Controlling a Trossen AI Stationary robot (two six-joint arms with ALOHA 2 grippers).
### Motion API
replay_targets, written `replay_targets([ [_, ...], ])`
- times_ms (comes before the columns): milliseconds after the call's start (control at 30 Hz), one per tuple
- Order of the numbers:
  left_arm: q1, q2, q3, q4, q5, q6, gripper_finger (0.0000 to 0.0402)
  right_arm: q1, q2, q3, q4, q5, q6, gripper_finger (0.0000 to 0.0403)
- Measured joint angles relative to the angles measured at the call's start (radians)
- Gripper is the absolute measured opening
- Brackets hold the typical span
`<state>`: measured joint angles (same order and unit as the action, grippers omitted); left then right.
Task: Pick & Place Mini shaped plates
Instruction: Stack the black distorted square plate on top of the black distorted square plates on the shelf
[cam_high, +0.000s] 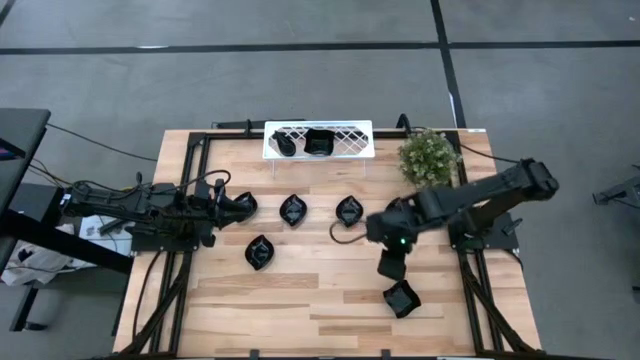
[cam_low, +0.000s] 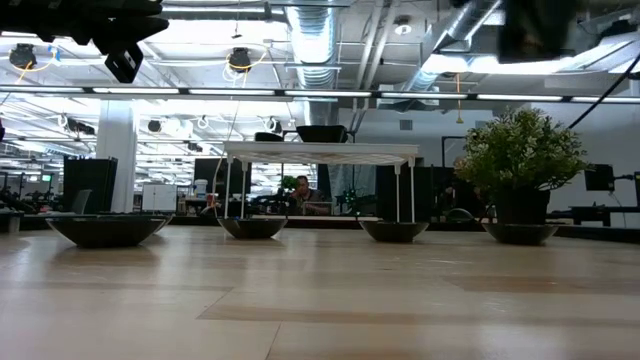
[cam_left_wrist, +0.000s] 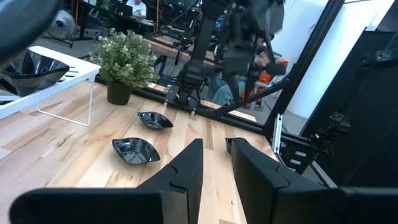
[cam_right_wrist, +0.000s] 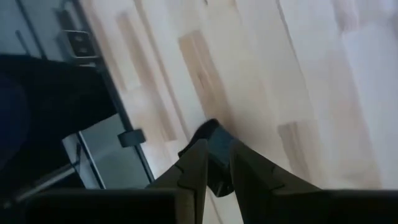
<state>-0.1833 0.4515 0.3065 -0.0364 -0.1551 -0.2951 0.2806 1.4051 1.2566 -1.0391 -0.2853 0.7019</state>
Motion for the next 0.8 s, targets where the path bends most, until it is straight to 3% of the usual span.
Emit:
replay_targets([
  [333,0.000,0.000,0.000,0.000,0.000,0.000,0.0086,0.162,-0.045,-0.217,0.102,0.032,0.266,0.0063],
  [633,0.000,0.000,0.000,0.002,0.112,0.002,0.0086,0.239,-0.044,-0.280,0.157,0.063,0.380,0.0063],
  [800,0.000,-0.001,0.000,0.005,0.134,0.000,0.0086,0.256,-0.044,-0.280,0.156,0.134,0.400,0.0063],
])
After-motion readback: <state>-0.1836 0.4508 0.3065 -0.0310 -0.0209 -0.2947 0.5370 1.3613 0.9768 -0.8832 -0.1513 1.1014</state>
